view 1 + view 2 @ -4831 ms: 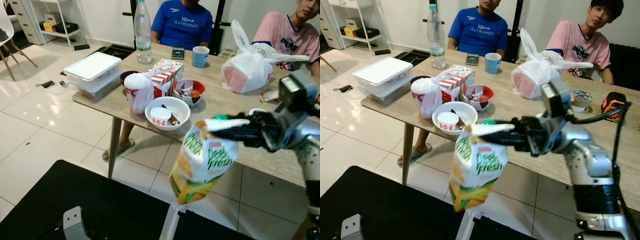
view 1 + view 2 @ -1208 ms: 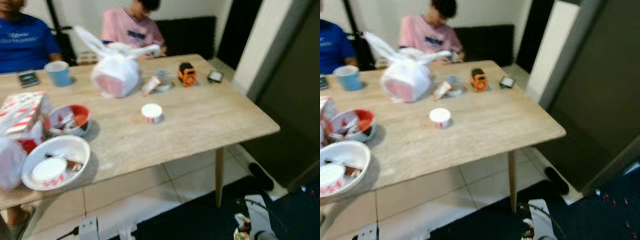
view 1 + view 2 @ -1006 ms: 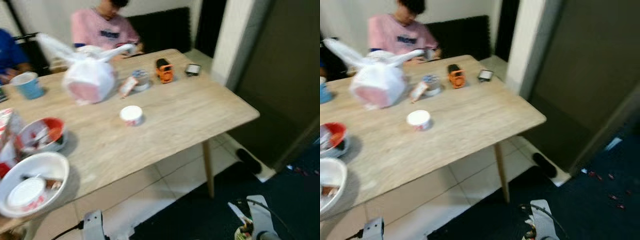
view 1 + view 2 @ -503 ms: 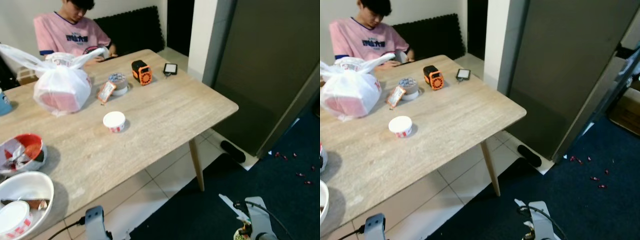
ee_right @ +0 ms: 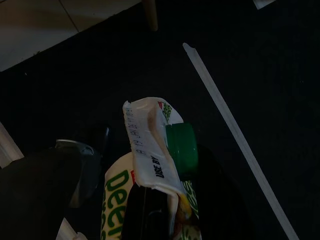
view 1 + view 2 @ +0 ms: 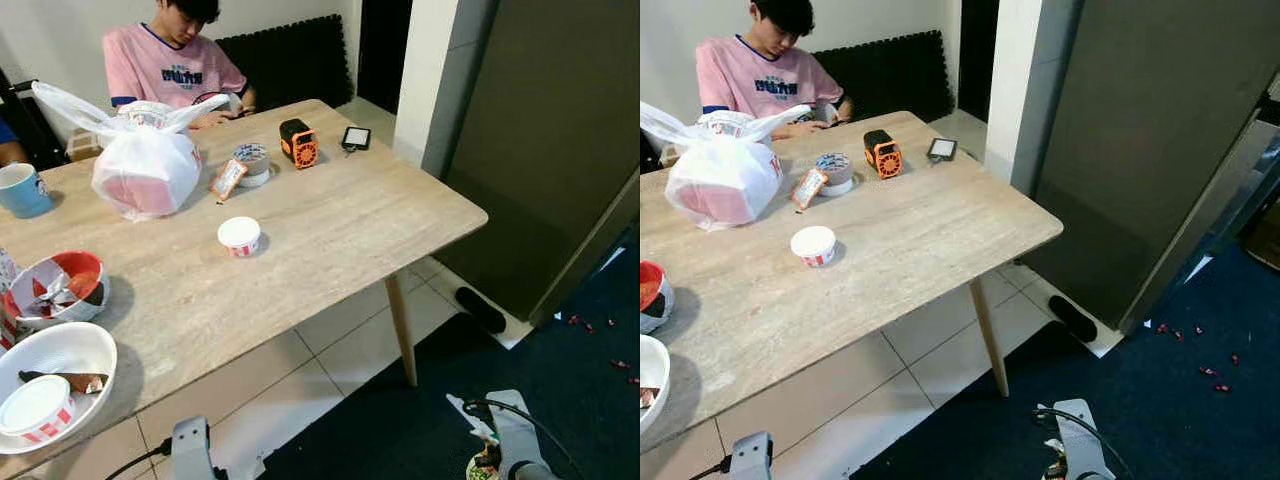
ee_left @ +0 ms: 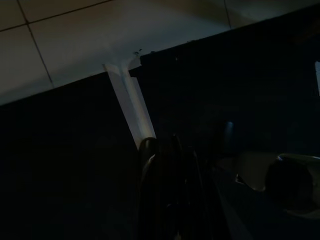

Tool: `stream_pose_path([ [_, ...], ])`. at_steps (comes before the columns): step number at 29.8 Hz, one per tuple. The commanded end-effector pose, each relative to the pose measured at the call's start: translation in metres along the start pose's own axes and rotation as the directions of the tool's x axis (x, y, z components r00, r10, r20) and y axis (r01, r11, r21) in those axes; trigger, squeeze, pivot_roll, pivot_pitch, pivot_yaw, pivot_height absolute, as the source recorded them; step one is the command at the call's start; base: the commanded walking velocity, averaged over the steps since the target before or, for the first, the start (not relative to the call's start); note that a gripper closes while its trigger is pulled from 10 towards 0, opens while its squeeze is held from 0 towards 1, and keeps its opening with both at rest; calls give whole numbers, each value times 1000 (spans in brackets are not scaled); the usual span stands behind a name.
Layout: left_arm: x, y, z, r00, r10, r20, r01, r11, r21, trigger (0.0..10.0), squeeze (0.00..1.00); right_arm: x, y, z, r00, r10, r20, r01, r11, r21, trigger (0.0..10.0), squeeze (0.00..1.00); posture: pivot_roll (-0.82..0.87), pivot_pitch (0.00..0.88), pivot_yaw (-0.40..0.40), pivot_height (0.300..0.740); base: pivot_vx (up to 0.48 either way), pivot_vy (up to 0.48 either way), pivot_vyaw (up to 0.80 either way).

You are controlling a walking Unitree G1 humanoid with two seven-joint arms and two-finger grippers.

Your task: Restocking fridge

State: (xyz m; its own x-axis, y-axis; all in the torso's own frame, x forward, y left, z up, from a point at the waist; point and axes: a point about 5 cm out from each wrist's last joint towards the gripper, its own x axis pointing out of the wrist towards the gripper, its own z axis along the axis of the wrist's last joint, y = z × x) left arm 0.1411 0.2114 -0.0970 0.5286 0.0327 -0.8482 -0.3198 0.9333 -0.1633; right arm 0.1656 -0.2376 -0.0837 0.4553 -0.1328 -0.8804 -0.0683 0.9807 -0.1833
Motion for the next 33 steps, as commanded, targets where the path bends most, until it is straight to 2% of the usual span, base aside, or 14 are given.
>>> stream_pose_path([
  [1,-1,-2,-9,1000,-5,-30,4,1000,-17,10000,0,0,-1,2,1000,-1,11,2,1000,-19,10000,0,-13,0,-1,740,0,0,0],
  [12,-2,0,-11,999,-11,-38,11,1000,-8,10000,0,-1,-8,-2,1000,-25,4,25,1000,-13,10000,0,-22,0,8,740,0,0,0],
  [17,-3,9,-4,1000,9,-11,-10,1000,-30,10000,0,-1,-2,-6,1000,-9,-5,9,1000,-27,10000,0,9,0,5,740,0,0,0],
  [24,-7,20,-14,999,43,-26,-44,998,-44,10000,0,0,14,-8,999,40,-8,-40,997,-64,10000,0,27,0,15,740,0,0,0],
  [28,-8,22,-12,999,49,-15,-50,997,-65,10000,0,0,15,-8,999,40,-14,-41,996,-80,10000,0,23,0,21,740,0,0,0],
  [30,-9,25,-18,998,43,-40,-44,999,-30,10000,0,0,13,-9,999,30,-13,-30,998,-46,10000,0,12,0,28,740,0,0,0],
  [33,-12,31,-20,997,62,-55,-63,998,-16,10000,0,0,12,-12,999,28,-21,-29,999,-45,10000,0,12,0,24,740,0,0,0],
])
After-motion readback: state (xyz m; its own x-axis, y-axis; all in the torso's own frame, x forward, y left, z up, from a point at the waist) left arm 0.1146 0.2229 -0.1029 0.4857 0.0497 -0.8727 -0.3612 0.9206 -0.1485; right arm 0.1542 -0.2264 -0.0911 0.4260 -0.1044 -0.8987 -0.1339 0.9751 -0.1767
